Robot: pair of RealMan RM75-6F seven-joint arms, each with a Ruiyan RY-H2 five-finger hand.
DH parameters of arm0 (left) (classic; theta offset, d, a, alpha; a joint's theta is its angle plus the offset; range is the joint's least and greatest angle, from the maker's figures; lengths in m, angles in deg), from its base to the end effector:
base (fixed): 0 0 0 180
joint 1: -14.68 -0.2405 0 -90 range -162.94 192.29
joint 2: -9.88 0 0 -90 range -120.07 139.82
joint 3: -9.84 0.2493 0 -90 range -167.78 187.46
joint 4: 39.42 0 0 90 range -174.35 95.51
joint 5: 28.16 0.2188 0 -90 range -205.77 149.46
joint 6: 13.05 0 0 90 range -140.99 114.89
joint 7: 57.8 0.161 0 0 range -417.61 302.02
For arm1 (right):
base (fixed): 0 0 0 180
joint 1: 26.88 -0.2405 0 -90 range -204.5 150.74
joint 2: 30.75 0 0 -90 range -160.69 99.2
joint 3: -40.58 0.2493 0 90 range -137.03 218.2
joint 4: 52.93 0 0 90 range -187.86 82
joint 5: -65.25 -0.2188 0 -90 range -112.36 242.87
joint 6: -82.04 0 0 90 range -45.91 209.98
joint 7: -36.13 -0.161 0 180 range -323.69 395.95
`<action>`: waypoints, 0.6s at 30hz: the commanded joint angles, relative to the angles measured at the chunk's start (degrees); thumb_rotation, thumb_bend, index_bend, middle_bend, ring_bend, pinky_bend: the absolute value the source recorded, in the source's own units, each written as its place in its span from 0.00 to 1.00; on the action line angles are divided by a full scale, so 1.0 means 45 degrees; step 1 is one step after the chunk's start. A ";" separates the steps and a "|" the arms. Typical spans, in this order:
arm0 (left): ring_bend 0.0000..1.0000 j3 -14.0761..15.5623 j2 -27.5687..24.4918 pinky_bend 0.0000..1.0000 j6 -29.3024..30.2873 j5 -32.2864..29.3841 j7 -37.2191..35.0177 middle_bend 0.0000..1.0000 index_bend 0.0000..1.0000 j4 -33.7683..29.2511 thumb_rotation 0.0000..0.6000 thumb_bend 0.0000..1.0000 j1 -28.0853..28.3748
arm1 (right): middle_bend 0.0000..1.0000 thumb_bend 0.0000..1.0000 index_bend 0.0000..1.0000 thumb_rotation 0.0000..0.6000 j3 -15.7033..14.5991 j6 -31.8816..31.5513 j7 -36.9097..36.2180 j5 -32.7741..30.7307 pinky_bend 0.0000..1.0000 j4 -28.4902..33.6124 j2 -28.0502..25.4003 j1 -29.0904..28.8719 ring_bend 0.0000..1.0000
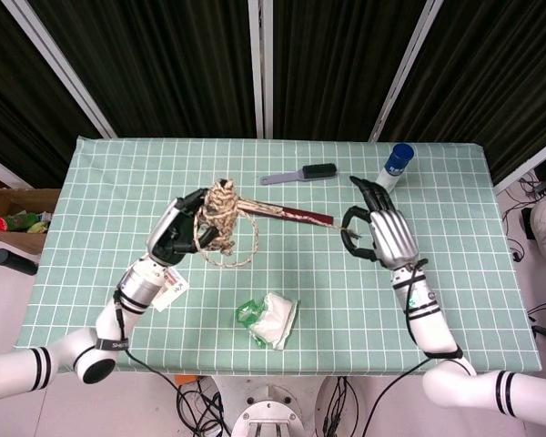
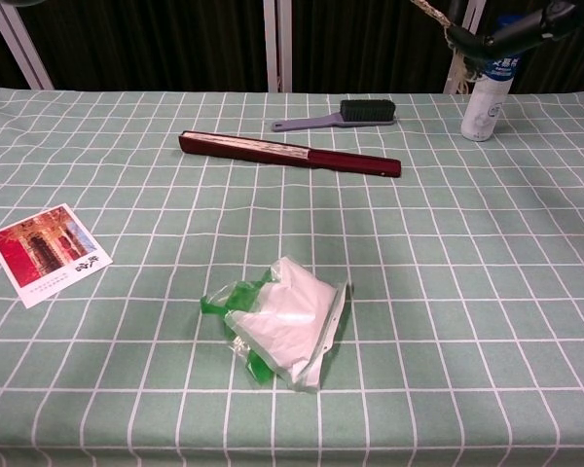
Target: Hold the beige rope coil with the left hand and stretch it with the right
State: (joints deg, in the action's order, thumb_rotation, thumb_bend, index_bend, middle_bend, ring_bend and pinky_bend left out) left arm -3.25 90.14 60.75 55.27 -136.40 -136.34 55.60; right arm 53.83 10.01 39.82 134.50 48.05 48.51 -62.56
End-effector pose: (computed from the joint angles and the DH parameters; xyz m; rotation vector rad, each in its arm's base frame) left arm -0.0664 0.3346 0.0612 0.8690 1.9106 1.9505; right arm -0.1181 -0.3337 0.0577 1.5214 -1.1152 1.3912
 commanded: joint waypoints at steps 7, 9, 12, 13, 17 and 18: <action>0.62 -0.1359 0.0753 0.67 0.0745 -0.2832 0.4039 0.77 0.76 -0.0617 1.00 0.49 -0.0889 | 0.07 0.48 0.99 1.00 -0.1145 -0.1297 -0.0943 0.1851 0.00 -0.0249 -0.0226 0.1437 0.00; 0.62 -0.1536 0.0839 0.67 0.0794 -0.3059 0.4437 0.77 0.76 -0.0521 1.00 0.49 -0.0996 | 0.07 0.48 0.99 1.00 -0.1326 -0.1533 -0.1127 0.2151 0.00 -0.0367 -0.0238 0.1708 0.00; 0.62 -0.1664 0.0997 0.67 0.0850 -0.3278 0.5205 0.77 0.76 -0.0380 1.00 0.49 -0.1108 | 0.07 0.48 1.00 1.00 -0.1523 -0.1855 -0.1317 0.2589 0.00 -0.0532 -0.0229 0.2028 0.00; 0.62 -0.1685 0.1043 0.67 0.0871 -0.3342 0.5537 0.77 0.76 -0.0310 1.00 0.49 -0.1130 | 0.07 0.48 1.00 1.00 -0.1567 -0.1937 -0.1344 0.2727 0.00 -0.0566 -0.0231 0.2101 0.00; 0.62 -0.1801 0.1461 0.67 0.1174 -0.3778 0.7562 0.77 0.76 0.0251 1.00 0.49 -0.1147 | 0.07 0.48 1.00 1.00 -0.1670 -0.2102 -0.1406 0.3272 0.00 -0.0394 -0.0359 0.2274 0.00; 0.62 -0.1861 0.1622 0.68 0.1248 -0.4009 0.8112 0.77 0.76 0.0381 1.00 0.49 -0.1163 | 0.07 0.48 1.00 1.00 -0.1738 -0.2124 -0.1286 0.3529 0.00 -0.0262 -0.0456 0.2294 0.00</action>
State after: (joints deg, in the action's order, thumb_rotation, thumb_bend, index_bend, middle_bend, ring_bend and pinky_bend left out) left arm -10.86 95.52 65.16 39.53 -106.00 -136.62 50.70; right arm 46.40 0.73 33.75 149.34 46.23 46.94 -52.54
